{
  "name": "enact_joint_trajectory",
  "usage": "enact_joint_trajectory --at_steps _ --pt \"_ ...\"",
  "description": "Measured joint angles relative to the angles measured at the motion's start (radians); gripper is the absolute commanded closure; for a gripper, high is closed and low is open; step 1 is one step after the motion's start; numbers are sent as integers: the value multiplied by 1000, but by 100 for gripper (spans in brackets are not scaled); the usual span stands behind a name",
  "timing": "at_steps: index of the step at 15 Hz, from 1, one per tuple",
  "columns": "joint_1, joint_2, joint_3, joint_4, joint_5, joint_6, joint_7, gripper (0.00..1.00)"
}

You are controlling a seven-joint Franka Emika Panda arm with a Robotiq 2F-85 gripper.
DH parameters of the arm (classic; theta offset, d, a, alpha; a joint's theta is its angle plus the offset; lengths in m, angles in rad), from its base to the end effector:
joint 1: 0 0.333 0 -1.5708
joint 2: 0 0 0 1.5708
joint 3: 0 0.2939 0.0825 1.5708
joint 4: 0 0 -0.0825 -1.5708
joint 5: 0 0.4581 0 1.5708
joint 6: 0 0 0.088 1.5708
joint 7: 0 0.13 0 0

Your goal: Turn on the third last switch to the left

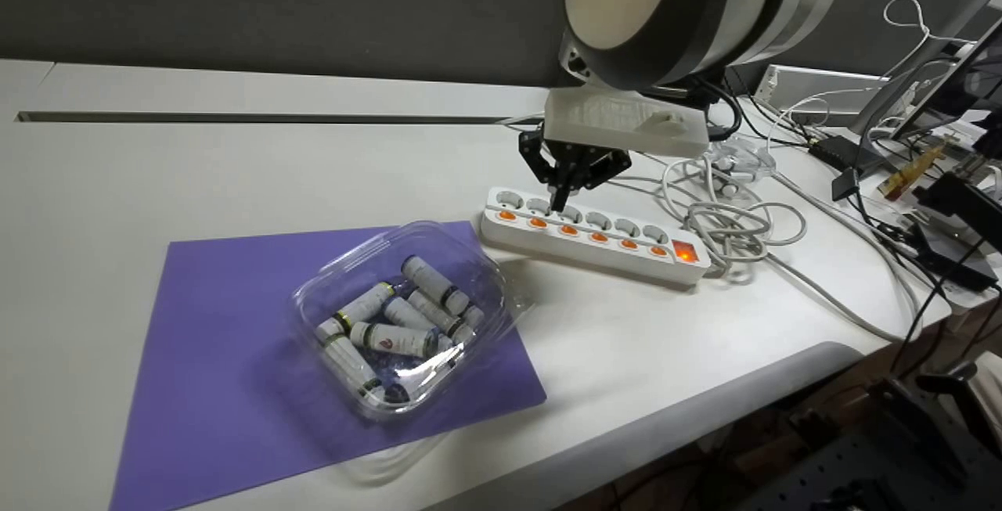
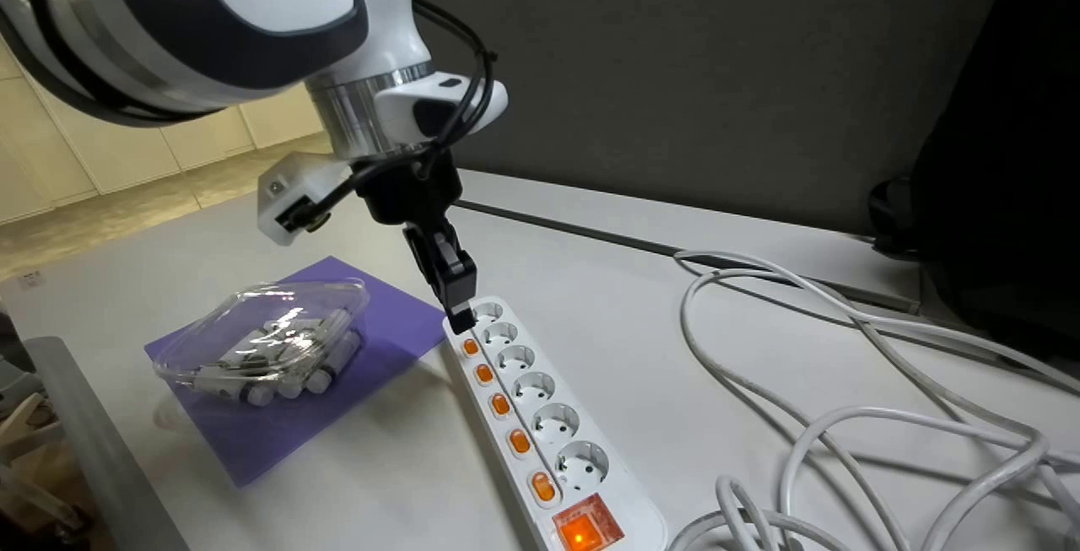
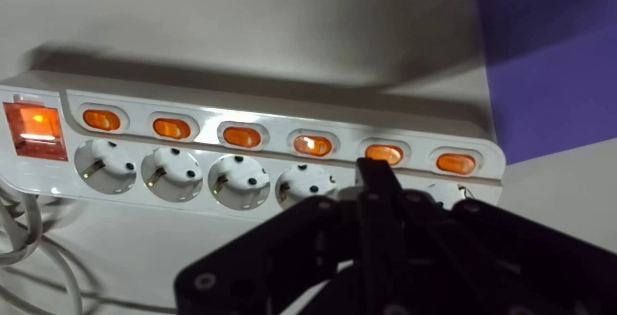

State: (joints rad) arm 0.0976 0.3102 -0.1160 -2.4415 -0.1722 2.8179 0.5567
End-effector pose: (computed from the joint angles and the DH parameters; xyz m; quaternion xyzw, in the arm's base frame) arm 0.5150 -0.0087 0.0721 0.9777 -0.2017 0.0441 0.0372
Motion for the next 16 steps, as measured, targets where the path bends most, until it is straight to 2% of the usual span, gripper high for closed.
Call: enact_joint_trajectory --at_steps 3,10,16 --pt "13 0 -13 -4 4 -1 -6 100" --pt "1 39 -32 -10 133 0 -42 100" --pt "-2 67 -54 -10 166 42 -52 100"
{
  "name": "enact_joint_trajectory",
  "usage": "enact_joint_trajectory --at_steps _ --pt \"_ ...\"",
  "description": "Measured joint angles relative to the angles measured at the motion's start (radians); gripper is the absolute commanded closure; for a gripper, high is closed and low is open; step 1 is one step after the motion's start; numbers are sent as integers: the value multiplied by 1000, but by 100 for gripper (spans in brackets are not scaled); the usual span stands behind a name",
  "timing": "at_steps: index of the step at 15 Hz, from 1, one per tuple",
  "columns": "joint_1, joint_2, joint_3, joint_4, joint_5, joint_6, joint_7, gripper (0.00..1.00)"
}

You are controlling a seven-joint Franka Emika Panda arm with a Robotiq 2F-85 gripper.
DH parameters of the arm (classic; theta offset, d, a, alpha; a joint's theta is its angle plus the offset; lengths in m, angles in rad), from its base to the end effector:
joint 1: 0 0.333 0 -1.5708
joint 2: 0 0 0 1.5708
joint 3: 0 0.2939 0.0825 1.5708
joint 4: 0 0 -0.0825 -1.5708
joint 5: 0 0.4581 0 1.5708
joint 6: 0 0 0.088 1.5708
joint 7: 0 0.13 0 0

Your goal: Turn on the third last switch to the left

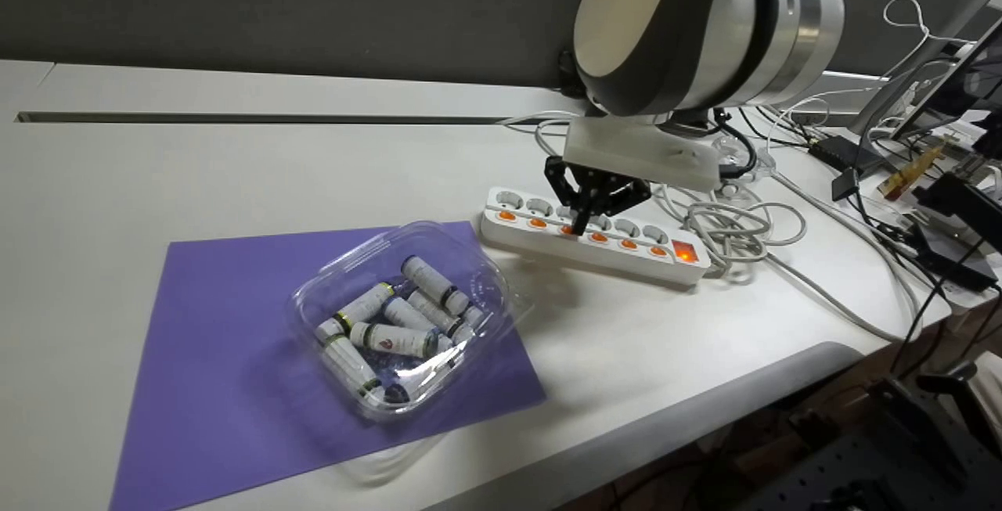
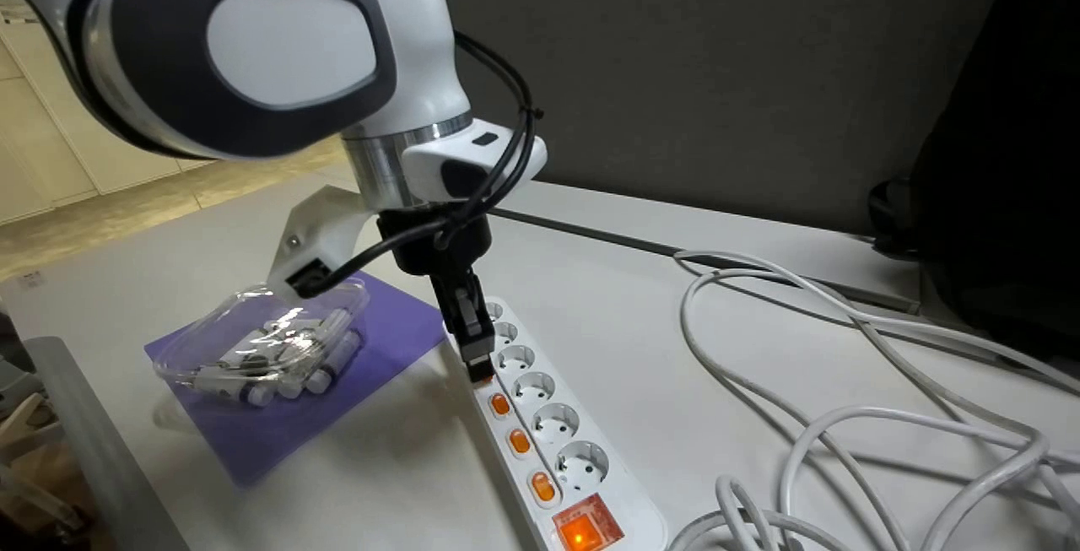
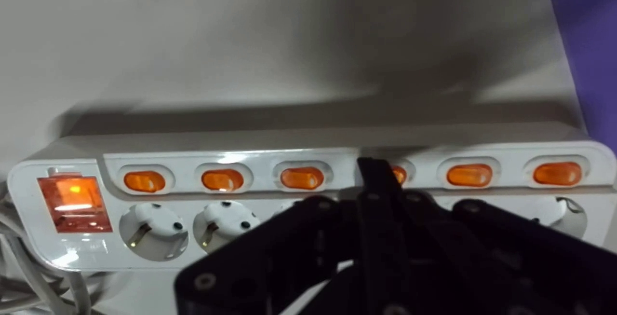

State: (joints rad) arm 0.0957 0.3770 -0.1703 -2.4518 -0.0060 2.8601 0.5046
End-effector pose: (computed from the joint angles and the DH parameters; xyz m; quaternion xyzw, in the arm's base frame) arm 0.4957 -0.0492 0.0412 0.9603 -0.2764 0.0246 0.0274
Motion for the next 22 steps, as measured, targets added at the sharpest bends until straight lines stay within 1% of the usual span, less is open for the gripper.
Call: enact_joint_trajectory --at_steps 3,9,22 --pt "3 17 -1 0 8 38 -8 100" --pt "10 24 -3 0 27 74 -37 100" --pt "11 24 7 3 105 85 -63 100"
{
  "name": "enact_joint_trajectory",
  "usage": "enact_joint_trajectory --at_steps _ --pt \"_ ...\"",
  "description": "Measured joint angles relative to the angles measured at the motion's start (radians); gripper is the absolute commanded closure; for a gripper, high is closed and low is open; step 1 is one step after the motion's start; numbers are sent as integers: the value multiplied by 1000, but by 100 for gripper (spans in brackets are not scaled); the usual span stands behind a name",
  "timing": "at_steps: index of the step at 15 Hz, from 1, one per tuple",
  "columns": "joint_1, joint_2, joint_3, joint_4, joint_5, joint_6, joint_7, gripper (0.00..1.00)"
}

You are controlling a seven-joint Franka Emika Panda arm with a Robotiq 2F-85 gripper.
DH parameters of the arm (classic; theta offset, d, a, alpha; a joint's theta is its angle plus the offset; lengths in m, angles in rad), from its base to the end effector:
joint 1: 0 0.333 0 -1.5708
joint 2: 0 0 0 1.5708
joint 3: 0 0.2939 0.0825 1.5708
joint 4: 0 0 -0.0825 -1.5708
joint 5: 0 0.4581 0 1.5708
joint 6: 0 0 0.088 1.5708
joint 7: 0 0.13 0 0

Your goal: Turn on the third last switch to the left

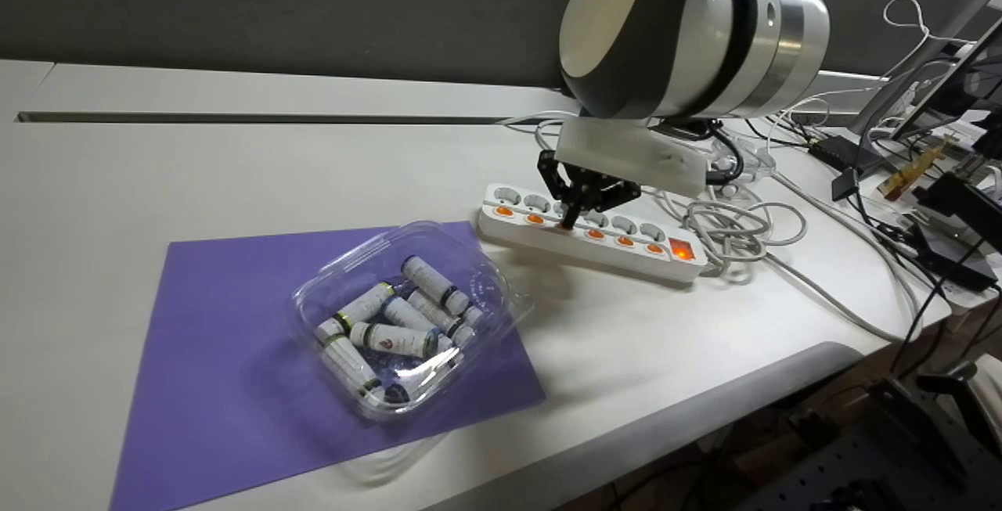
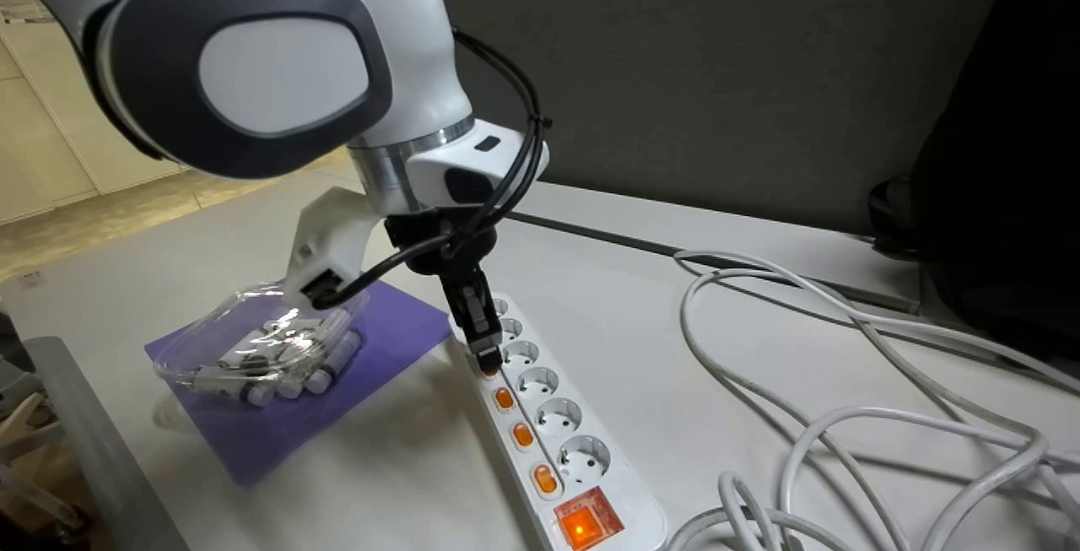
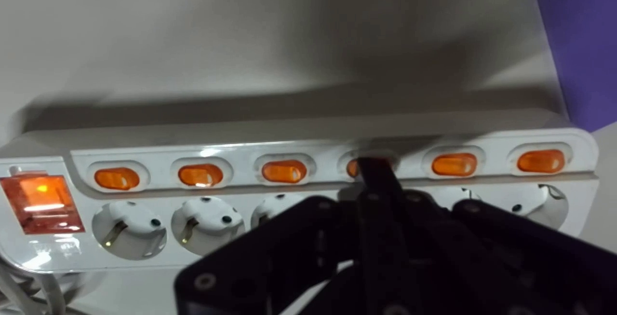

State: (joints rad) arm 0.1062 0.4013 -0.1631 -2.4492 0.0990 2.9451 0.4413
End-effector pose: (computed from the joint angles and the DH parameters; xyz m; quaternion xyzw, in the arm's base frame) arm 0.5007 -0.0469 0.0384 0.9570 -0.2848 0.0540 0.0091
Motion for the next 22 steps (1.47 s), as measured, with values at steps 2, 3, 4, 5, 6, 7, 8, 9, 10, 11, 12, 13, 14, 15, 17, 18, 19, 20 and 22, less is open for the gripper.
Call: enact_joint_trajectory --at_steps 2,3,4,5,6,7,8,9,10,11,12,13,14,15,17,18,19,20,22 --pt "-1 0 5 0 5 9 -8 100" --pt "-1 0 8 0 7 11 -10 100" --pt "-1 0 11 0 13 12 -12 100" --pt "-1 0 13 0 19 12 -15 100" --pt "-1 0 15 0 23 12 -16 100" --pt "-2 0 17 0 26 12 -16 100" --pt "-3 0 19 0 31 12 -17 100" --pt "-5 0 21 0 38 12 -21 100" --pt "-6 0 23 0 41 12 -23 100" --pt "-8 0 24 0 43 12 -23 100" --pt "-9 0 24 0 43 12 -23 100" --pt "-10 1 24 0 44 11 -23 100" --pt "-10 1 24 0 44 10 -23 100" --pt "-10 1 23 1 44 9 -23 100" --pt "-6 2 20 2 42 8 -23 100" --pt "2 4 12 3 39 8 -23 100" --pt "16 7 -1 4 37 8 -22 100" --pt "34 12 -16 7 34 9 -21 100" --pt "75 16 -51 10 19 5 -13 100"
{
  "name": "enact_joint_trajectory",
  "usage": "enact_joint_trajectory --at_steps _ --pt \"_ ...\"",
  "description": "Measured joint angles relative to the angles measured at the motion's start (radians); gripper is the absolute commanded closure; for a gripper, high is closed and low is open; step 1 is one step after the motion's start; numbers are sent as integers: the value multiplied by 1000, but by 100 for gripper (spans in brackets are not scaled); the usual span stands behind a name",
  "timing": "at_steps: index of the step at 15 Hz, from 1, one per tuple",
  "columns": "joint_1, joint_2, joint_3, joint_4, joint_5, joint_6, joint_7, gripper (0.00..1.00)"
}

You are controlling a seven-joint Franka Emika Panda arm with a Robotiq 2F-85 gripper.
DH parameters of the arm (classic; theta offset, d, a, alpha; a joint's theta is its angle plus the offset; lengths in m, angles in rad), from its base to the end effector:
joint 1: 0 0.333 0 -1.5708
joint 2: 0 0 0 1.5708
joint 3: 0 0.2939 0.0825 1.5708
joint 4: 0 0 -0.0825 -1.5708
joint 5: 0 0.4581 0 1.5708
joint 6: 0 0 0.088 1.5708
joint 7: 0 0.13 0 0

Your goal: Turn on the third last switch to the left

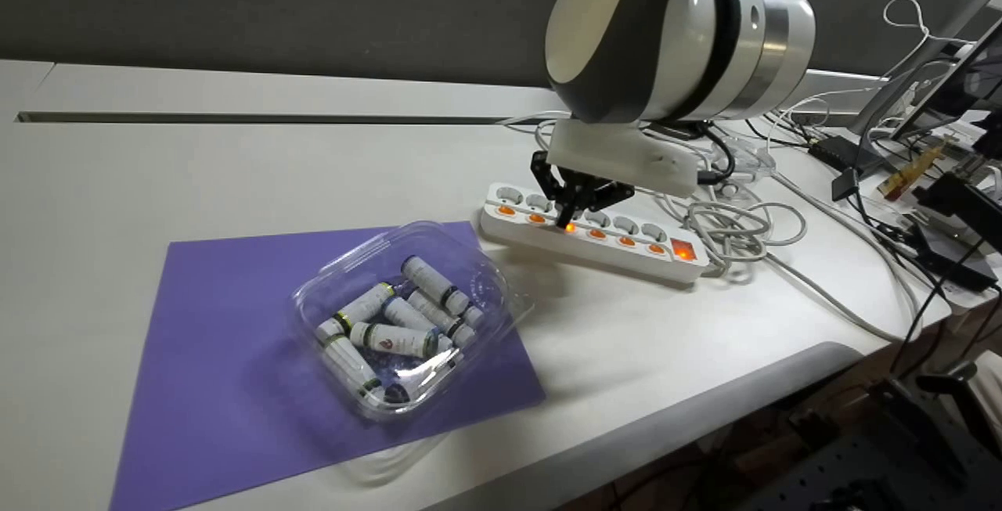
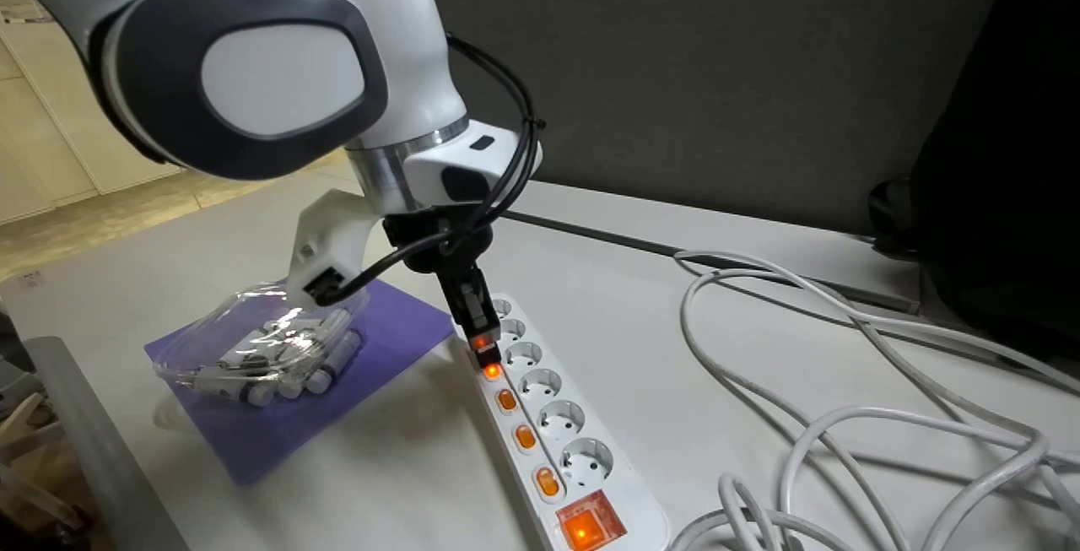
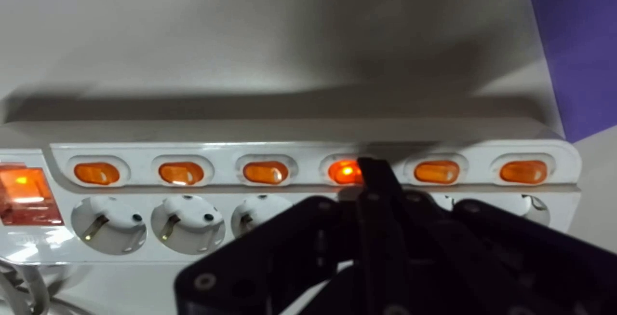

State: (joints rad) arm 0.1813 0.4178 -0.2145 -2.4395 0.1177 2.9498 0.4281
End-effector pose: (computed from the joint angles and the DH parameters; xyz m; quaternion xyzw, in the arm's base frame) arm 0.5036 -0.0407 0.0362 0.9602 -0.2727 0.0576 0.0175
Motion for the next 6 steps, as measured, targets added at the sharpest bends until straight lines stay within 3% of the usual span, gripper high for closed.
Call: enact_joint_trajectory --at_steps 4,6 --pt "73 11 -64 21 -36 -44 31 100" --pt "92 19 -80 50 -41 -120 75 100"
